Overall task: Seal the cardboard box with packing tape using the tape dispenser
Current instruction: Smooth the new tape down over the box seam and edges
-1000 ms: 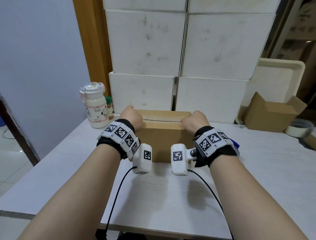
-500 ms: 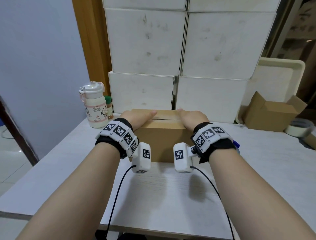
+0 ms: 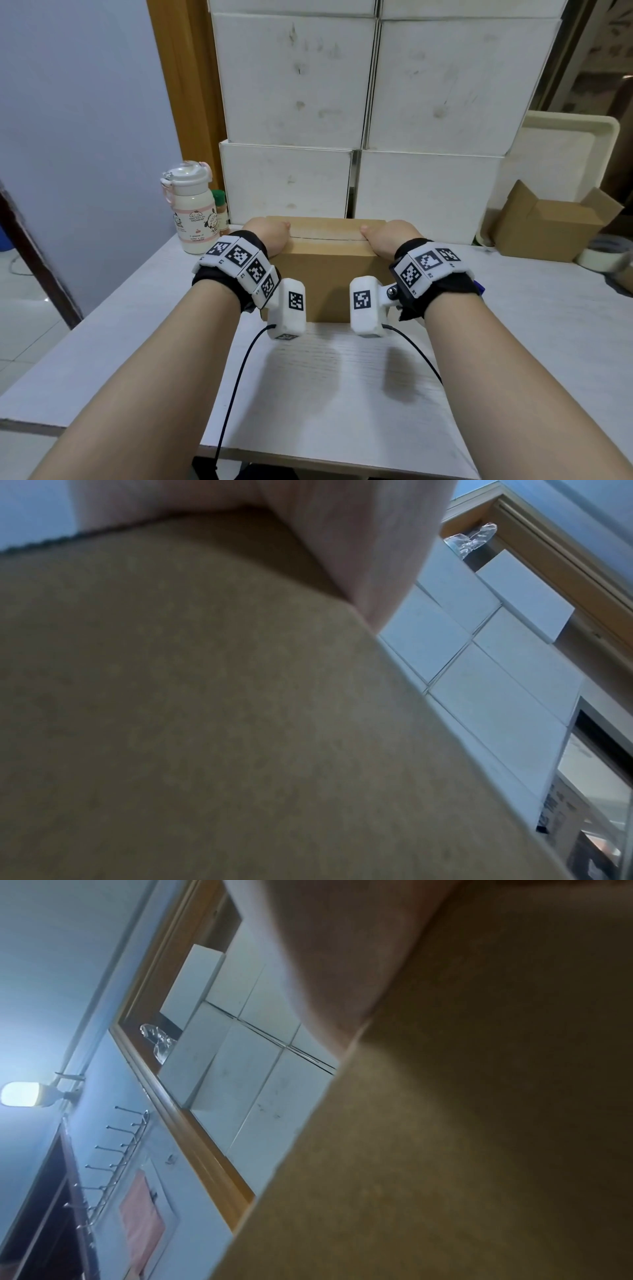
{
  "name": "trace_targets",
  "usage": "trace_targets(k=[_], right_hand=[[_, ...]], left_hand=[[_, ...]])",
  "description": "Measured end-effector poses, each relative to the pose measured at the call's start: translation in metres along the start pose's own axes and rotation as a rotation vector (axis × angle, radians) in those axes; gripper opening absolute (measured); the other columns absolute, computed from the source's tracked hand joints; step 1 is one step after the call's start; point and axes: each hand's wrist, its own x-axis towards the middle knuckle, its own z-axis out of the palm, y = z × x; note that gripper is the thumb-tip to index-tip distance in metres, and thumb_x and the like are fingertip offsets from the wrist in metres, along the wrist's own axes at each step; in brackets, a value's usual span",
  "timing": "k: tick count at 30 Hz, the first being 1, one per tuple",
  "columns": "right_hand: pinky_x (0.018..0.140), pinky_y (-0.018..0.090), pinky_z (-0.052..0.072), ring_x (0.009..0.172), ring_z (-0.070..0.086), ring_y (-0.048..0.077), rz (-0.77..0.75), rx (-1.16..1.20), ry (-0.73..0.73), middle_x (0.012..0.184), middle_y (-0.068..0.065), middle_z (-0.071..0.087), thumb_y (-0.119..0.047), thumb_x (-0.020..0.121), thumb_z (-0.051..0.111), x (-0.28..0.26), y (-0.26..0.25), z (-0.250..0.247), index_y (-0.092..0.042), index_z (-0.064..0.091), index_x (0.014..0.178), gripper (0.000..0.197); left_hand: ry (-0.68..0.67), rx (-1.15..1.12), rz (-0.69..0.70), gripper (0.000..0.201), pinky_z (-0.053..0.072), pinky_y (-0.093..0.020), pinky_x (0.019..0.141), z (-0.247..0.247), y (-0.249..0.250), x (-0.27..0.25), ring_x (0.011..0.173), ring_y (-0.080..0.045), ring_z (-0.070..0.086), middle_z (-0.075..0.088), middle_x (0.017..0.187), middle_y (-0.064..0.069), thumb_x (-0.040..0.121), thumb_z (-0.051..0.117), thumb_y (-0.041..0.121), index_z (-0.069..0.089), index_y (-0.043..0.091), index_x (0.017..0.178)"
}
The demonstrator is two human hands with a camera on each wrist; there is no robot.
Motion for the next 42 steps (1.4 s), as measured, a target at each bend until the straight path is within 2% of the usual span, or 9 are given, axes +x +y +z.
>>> trace_targets(k=[3,8,11,15,22,30,35,39,42], right_hand=[[0.1,0.035,0.04,0.125,0.048,0.033,0.005,-0.02,0.05,0.14,0.019,0.046,-0.005,0.099,0.026,0.005,0.002,0.002,-0.003,0.03,0.145,0.045],[0.082,0.032,0.04,0.116,0.055,0.033,-0.03,-0.027,0.063,0.126,0.02,0.057,-0.002,0.096,0.03,0.009,0.005,0.006,0.005,0.047,0.129,0.038],[0.096,0.035,0.038,0.121,0.049,0.034,-0.041,0.048,0.093,0.132,0.021,0.053,-0.024,0.102,0.024,0.005,0.005,0.008,0.002,0.05,0.128,0.045],[0.099,0.03,0.035,0.129,0.044,0.027,-0.064,0.116,-0.053,0.144,0.011,0.044,-0.06,0.09,0.04,-0.013,0.003,-0.001,-0.009,0.045,0.137,0.069],[0.082,0.024,0.034,0.124,0.048,0.022,-0.008,0.164,-0.133,0.141,0.005,0.046,-0.057,0.076,0.065,-0.011,0.009,-0.006,-0.012,0.044,0.137,0.079],[0.074,0.028,0.039,0.089,0.052,0.025,-0.032,0.135,-0.114,0.108,0.011,0.057,-0.045,0.088,0.056,0.0,0.019,-0.006,-0.004,0.055,0.119,0.051],[0.056,0.025,0.037,0.083,0.051,0.026,-0.06,0.115,-0.095,0.103,0.015,0.055,-0.031,0.096,0.046,0.0,0.02,-0.003,-0.001,0.055,0.111,0.036],[0.068,0.025,0.037,0.082,0.049,0.026,-0.051,0.195,-0.019,0.106,0.018,0.056,-0.02,0.096,0.043,0.003,0.02,0.004,0.0,0.056,0.112,0.029],[0.074,0.027,0.037,0.103,0.056,0.032,-0.047,0.197,0.065,0.124,0.021,0.058,-0.016,0.096,0.042,0.004,0.019,0.01,0.002,0.056,0.122,0.036]], left_hand=[[0.037,0.224,0.138,0.046,0.039,-0.035,0.103,0.003,-0.005,0.001,0.13,-0.031,0.045,0.032,0.151,-0.014,0.098,0.029,-0.002,0.03,-0.002,0.144],[0.015,0.209,0.162,0.044,0.04,-0.033,0.102,0.0,-0.005,-0.008,0.128,-0.031,0.047,0.04,0.143,-0.019,0.099,0.029,0.0,0.03,-0.004,0.143],[-0.027,-0.015,0.1,0.052,0.036,-0.036,0.105,-0.004,-0.005,-0.017,0.129,-0.034,0.045,0.044,0.141,-0.02,0.103,0.03,0.032,0.036,-0.004,0.139],[-0.118,0.038,0.052,0.095,0.037,-0.032,0.099,-0.003,-0.009,-0.013,0.128,-0.03,0.046,0.044,0.143,-0.014,0.078,0.046,0.073,0.036,0.004,0.141],[-0.13,0.013,0.026,0.095,0.037,-0.028,0.079,-0.002,-0.014,0.002,0.095,-0.022,0.049,0.054,0.125,-0.009,0.066,0.067,0.068,0.045,0.008,0.135],[-0.141,-0.051,0.012,0.085,0.051,-0.036,0.093,-0.004,-0.028,0.024,0.097,-0.027,0.063,0.063,0.109,-0.008,0.06,0.068,0.068,0.055,0.011,0.121],[-0.135,-0.094,0.047,0.065,0.045,-0.025,0.06,-0.006,-0.033,0.023,0.078,-0.017,0.06,0.063,0.103,-0.006,0.08,0.058,0.059,0.056,0.009,0.122],[-0.111,-0.204,0.059,0.062,0.054,-0.038,0.089,0.0,-0.036,0.027,0.096,-0.029,0.065,0.066,0.109,-0.013,0.081,0.055,0.053,0.057,0.004,0.12],[-0.077,-0.305,0.054,0.064,0.053,-0.045,0.091,0.008,-0.038,0.035,0.097,-0.037,0.066,0.066,0.107,-0.02,0.077,0.052,0.05,0.057,0.001,0.118]])
